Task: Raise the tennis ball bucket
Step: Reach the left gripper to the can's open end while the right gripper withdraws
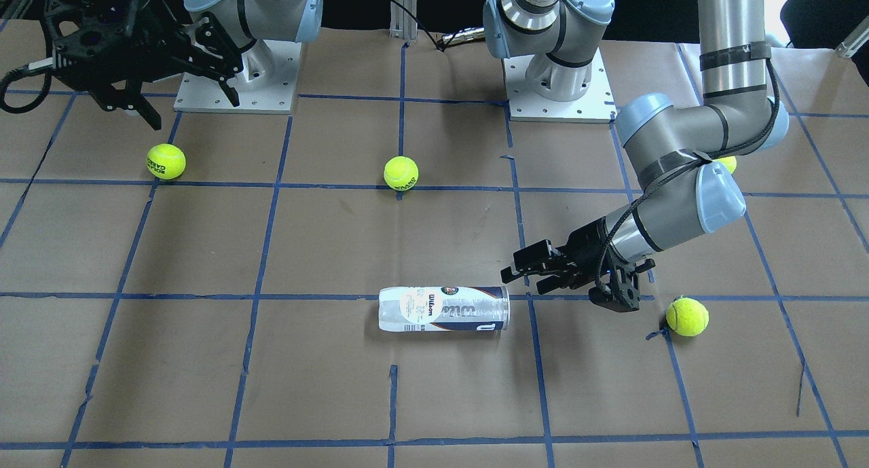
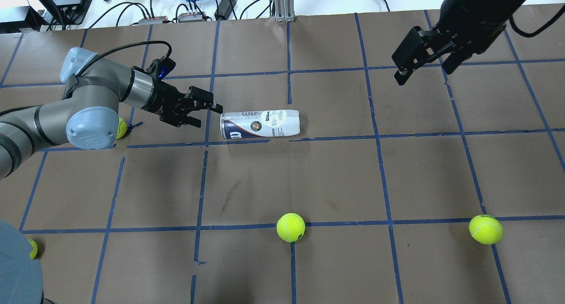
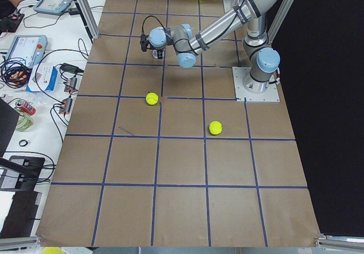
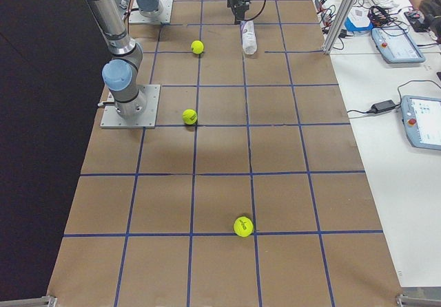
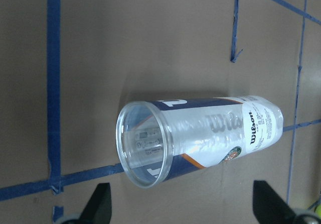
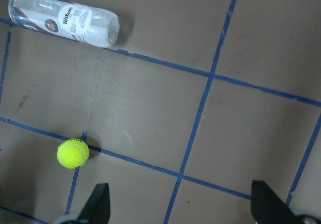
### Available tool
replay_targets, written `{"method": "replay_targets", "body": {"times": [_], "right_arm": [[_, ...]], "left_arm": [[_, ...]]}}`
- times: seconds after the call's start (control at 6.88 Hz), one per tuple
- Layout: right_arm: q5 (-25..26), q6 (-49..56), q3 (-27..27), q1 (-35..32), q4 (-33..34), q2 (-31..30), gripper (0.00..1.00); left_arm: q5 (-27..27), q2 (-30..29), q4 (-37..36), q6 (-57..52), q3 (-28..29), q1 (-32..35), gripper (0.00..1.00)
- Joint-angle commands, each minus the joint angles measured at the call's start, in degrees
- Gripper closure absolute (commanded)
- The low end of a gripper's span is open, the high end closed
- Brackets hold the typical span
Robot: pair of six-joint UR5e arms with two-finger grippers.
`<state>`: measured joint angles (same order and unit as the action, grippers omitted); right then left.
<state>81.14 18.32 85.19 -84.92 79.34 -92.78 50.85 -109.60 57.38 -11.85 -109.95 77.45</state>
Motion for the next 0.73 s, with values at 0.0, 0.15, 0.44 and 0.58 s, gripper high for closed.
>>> {"method": "replay_targets", "body": {"times": [0.0,0.15,0.44,0.58], "right_arm": [[1.9,-4.2,-0.2,3.4,-4.2,-0.3,0.0],[7.0,-9.9,-0.5,3.4,-2.5,0.3,0.0],[7.9,-11.6,-1.5,1.9,8.1,4.7,0.0],[7.9,-12.6,-2.9,0.3,7.8,5.3,0.0]], "left_arm": [[-2.7,-3.2,-0.3,-1.9,0.0,0.1,0.02],[-3.0,-4.8,-1.2,-1.9,0.3,0.1,0.03],[-3.5,-8.7,-1.0,-1.1,2.3,0.8,0.15],[-7.0,-8.7,-0.5,-0.4,2.4,1.7,0.23]]}}
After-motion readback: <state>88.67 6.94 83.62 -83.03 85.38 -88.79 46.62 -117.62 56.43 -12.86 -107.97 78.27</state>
